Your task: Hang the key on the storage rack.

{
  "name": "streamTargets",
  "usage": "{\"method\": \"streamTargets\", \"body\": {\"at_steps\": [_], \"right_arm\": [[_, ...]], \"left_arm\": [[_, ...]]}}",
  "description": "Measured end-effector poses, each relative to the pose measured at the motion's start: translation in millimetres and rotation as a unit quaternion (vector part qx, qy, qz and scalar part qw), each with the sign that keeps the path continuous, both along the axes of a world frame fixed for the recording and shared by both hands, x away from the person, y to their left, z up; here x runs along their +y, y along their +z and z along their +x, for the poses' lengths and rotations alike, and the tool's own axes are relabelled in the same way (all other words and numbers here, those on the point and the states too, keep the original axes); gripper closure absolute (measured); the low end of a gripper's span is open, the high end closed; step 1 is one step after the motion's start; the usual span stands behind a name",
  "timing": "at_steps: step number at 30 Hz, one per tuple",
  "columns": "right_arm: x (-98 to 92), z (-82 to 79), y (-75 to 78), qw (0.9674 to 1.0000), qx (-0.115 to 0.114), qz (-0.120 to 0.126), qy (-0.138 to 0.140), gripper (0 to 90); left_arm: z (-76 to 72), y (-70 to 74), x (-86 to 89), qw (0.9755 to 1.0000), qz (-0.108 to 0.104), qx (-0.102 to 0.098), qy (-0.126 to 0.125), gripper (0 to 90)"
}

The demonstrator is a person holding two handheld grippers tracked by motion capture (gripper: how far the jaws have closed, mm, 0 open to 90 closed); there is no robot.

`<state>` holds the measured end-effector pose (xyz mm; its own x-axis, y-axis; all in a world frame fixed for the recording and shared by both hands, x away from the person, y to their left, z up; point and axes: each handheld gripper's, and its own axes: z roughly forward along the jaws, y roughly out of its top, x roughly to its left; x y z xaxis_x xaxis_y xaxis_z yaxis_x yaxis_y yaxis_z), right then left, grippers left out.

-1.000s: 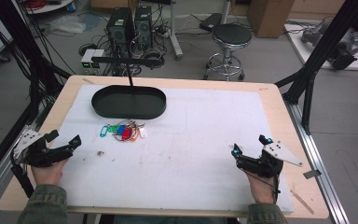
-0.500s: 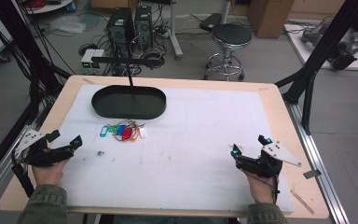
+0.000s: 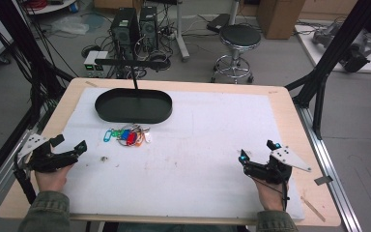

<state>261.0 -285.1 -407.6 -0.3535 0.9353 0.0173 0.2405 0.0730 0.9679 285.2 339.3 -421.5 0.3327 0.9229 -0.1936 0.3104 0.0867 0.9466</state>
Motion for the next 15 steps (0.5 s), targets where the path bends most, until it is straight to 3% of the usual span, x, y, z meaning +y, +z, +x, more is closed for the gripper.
{"method": "streamTargets", "body": {"at_steps": [11, 15], "right_arm": [[1.0, -0.4, -0.4, 1.0000, 0.003, 0.001, 0.001, 0.5], [0.8, -0.8, -0.3, 1.0000, 0.005, 0.003, 0.000, 0.5]], "left_arm": [[3.0, 0.8, -6.8, 0.9999, -0.003, 0.006, -0.009, 1.9], [7.9, 1.9, -13.8, 0.9997, 0.012, 0.014, -0.019, 1.9]]}}
